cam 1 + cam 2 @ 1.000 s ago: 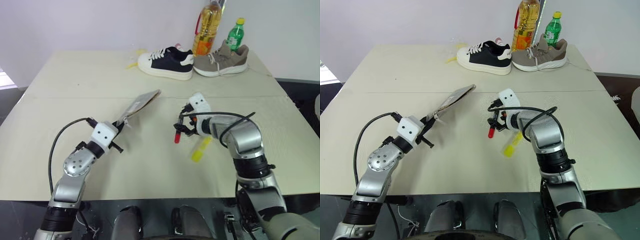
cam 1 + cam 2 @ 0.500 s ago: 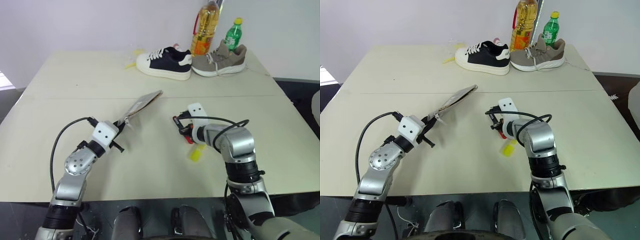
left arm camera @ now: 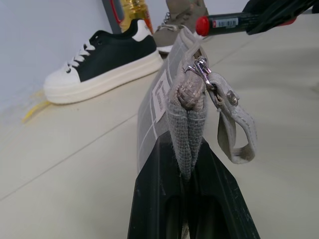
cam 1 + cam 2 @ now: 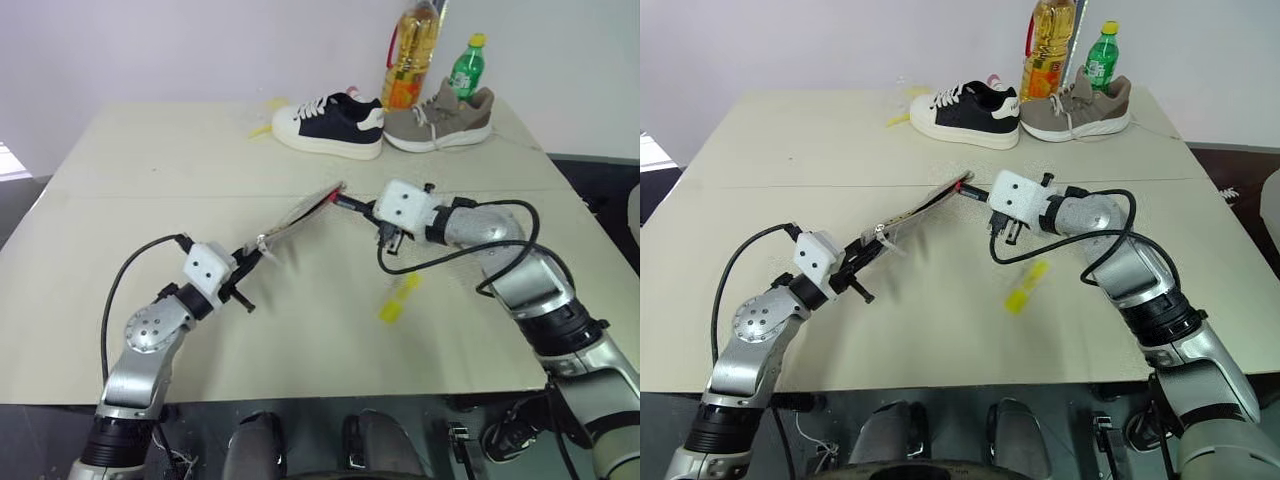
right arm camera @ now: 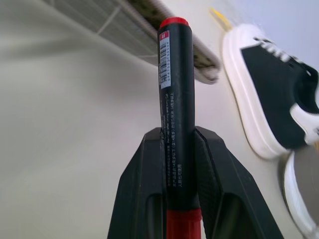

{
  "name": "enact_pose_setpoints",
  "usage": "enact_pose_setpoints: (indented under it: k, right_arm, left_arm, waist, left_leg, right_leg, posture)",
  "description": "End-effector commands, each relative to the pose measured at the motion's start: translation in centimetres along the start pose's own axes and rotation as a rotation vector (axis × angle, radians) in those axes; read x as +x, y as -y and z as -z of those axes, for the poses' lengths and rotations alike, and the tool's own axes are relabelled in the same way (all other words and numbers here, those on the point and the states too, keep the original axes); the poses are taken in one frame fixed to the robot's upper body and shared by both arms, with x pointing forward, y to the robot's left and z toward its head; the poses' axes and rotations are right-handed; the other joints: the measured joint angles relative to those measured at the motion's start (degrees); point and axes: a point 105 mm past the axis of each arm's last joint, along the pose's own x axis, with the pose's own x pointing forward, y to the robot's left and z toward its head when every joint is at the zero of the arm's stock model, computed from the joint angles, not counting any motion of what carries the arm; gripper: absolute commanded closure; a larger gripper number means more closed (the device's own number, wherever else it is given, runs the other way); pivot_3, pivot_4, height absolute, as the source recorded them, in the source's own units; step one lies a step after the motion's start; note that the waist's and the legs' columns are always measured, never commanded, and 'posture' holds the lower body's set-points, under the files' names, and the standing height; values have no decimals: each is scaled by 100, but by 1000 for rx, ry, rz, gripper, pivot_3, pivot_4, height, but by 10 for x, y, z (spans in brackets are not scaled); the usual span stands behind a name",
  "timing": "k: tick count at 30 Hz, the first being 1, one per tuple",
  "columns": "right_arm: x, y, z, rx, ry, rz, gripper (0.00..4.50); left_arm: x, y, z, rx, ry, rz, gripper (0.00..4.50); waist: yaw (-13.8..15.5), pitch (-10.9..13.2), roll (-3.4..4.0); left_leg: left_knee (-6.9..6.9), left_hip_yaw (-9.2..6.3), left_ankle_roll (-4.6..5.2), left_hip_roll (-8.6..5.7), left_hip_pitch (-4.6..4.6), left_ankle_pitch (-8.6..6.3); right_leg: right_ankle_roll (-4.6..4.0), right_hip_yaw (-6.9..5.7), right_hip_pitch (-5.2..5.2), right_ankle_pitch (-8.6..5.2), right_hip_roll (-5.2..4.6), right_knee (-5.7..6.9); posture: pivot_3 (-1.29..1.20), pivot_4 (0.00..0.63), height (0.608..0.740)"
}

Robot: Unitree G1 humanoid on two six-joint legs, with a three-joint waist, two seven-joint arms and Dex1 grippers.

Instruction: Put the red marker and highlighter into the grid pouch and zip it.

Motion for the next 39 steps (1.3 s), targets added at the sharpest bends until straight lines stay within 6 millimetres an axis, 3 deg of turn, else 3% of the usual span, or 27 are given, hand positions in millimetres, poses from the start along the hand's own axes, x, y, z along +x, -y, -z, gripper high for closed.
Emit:
enact_pose_setpoints:
  k: [1,16,21,24,27,30,34,35,39]
  right_arm:
    - [-2,10,-14,-72,46,28,4224]
    - [2,3,-10,-262,15,-18,4224]
    - [2,-10,-7,-494,6,-93,4224]
    - [2,-17,-14,-652,43,-134,4224]
    - [5,-28,-31,-703,129,-164,4224]
    - [8,-38,-46,-708,204,-193,4224]
    - [7,-39,-50,-648,228,-205,4224]
    - [6,-36,-49,-633,224,-200,3186]
    - [-5,-23,-54,-539,251,-165,1277]
  left_arm:
    - [0,-1,-14,22,45,14,4500]
    - [-1,9,-15,39,40,92,4500]
    - [-1,14,-16,64,26,152,4500]
    - [-1,20,-18,82,20,205,4500]
    - [2,28,-20,94,17,271,4500]
    - [4,33,-21,100,24,304,4500]
    - [5,31,-22,103,25,295,4500]
    - [5,30,-21,104,23,288,4500]
    - [5,26,-18,103,10,265,4500]
  waist:
    - [10,0,0]
    - [13,0,0]
    - [8,1,1]
    - [10,1,2]
    - [6,1,2]
    - [1,1,1]
    - [10,1,2]
    - [13,1,2]
    - [20,1,2]
  left_leg:
    - [1,0,0,0,0,0]
    - [1,0,0,-1,0,0]
    - [1,1,0,-1,0,0]
    - [2,2,-1,-1,0,0]
    - [2,2,-2,-1,2,1]
    - [3,2,-3,0,2,2]
    - [6,3,-4,-1,2,3]
    - [8,2,-4,-1,2,3]
    - [9,1,-4,-1,2,3]
  right_leg:
    - [0,0,0,0,-1,0]
    - [-1,0,1,0,-1,1]
    - [-1,0,0,0,-1,1]
    - [-1,0,1,0,-1,0]
    - [-1,0,1,0,0,2]
    - [-1,0,2,0,2,3]
    - [-1,0,4,0,2,3]
    - [-1,0,5,0,2,3]
    - [-1,0,7,0,1,3]
  posture:
    - [0,150,705]
    - [0,150,705]
    - [0,150,705]
    - [0,150,705]
    - [0,150,705]
    - [0,150,705]
    - [0,150,705]
    - [0,150,705]
    - [0,150,705]
